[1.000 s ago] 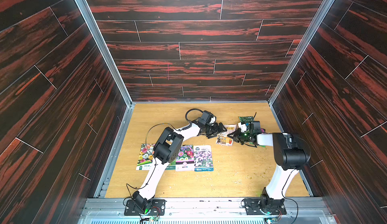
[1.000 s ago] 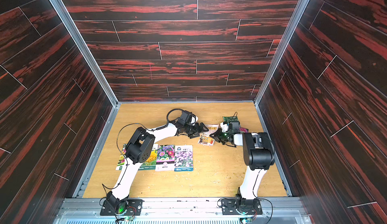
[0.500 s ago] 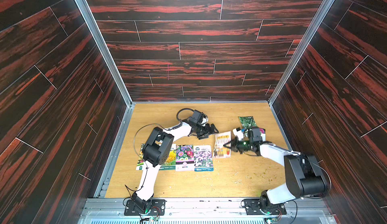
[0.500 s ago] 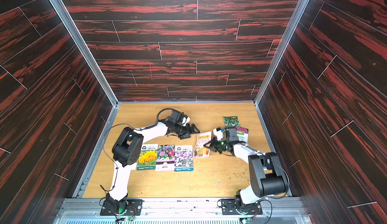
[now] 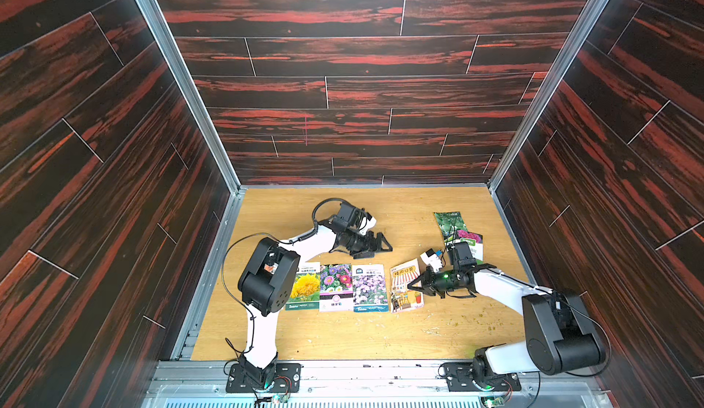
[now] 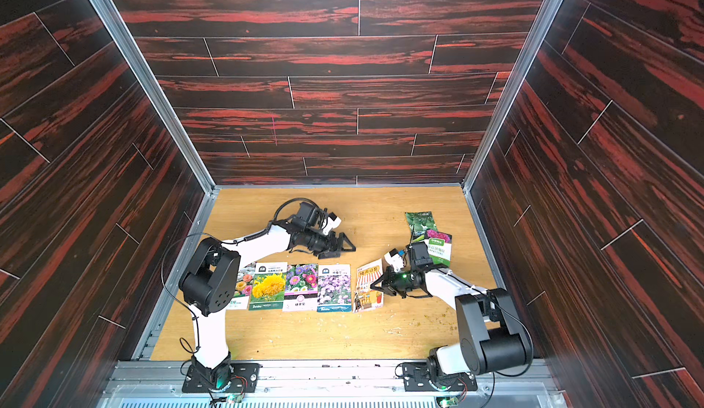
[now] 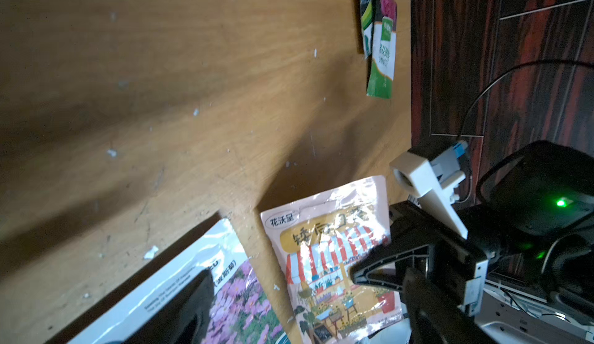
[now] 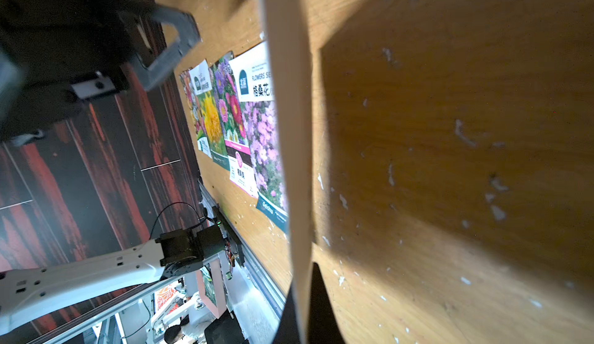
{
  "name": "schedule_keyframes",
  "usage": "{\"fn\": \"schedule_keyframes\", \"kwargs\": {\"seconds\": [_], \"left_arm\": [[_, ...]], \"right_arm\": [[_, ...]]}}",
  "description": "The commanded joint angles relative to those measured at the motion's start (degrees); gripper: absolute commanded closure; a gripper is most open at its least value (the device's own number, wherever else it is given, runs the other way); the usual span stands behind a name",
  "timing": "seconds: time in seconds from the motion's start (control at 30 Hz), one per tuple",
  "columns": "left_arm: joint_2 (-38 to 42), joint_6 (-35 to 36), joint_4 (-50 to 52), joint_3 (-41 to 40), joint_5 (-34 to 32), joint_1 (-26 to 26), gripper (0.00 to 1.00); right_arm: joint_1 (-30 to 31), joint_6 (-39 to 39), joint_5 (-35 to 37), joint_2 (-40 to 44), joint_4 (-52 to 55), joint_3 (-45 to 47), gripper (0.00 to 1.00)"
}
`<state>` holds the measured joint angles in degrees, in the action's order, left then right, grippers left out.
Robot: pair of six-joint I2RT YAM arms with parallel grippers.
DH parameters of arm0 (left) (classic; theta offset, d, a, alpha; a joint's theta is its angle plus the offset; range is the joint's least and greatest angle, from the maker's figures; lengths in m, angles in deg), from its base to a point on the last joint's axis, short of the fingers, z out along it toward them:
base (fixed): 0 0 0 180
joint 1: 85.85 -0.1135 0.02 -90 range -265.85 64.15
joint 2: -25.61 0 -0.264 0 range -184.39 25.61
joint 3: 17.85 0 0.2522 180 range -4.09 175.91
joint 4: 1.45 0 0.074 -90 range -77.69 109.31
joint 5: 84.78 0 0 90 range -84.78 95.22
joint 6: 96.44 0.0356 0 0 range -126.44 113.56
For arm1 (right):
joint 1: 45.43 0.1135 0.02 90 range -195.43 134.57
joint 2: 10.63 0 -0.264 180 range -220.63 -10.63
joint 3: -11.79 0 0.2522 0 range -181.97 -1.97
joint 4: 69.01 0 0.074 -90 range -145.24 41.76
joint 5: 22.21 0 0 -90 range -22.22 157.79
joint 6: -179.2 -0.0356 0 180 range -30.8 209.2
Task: Arrange the seed packets in a row
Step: Place the seed packet at the center of the board.
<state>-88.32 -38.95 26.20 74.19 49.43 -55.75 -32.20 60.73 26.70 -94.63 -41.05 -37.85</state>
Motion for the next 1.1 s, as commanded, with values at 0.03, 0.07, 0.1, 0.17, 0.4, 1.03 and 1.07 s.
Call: {"fn": "schedule_keyframes", "kwargs": {"seconds": [0.03,0.07,0.1,0.17,0.4,1.03,1.07], "left_arm": [[4.0,0.3,-1.3,-2.2,1.9,-0.2,0.07],[4.2,0.3,-1.7,-2.6,2.0,-0.2,0.07],[4.3,0.0,-2.0,-3.0,2.1,-0.2,0.07],[4.8,-0.8,-3.3,-4.2,2.1,-0.2,0.07],[6.7,-4.4,-9.9,-9.3,3.3,0.0,0.07],[6.2,-3.9,-7.4,-7.6,2.2,0.0,0.07],[6.1,-3.9,-7.3,-7.5,2.2,0.0,0.07]], "right_arm": [[0.3,2.9,4.6,-3.9,5.3,-1.4,1.0],[0.3,3.1,4.9,-4.1,5.4,-1.6,1.0],[0.2,3.0,4.4,-3.9,4.9,-1.6,1.0],[0.3,2.1,4.6,-1.4,3.3,-1.1,1.0],[0.2,1.8,3.2,-1.5,1.7,-2.6,1.0],[2.2,4.2,7.9,-7.0,4.0,-5.4,1.0],[2.4,4.1,7.7,-7.2,4.0,-5.6,1.0]]}}
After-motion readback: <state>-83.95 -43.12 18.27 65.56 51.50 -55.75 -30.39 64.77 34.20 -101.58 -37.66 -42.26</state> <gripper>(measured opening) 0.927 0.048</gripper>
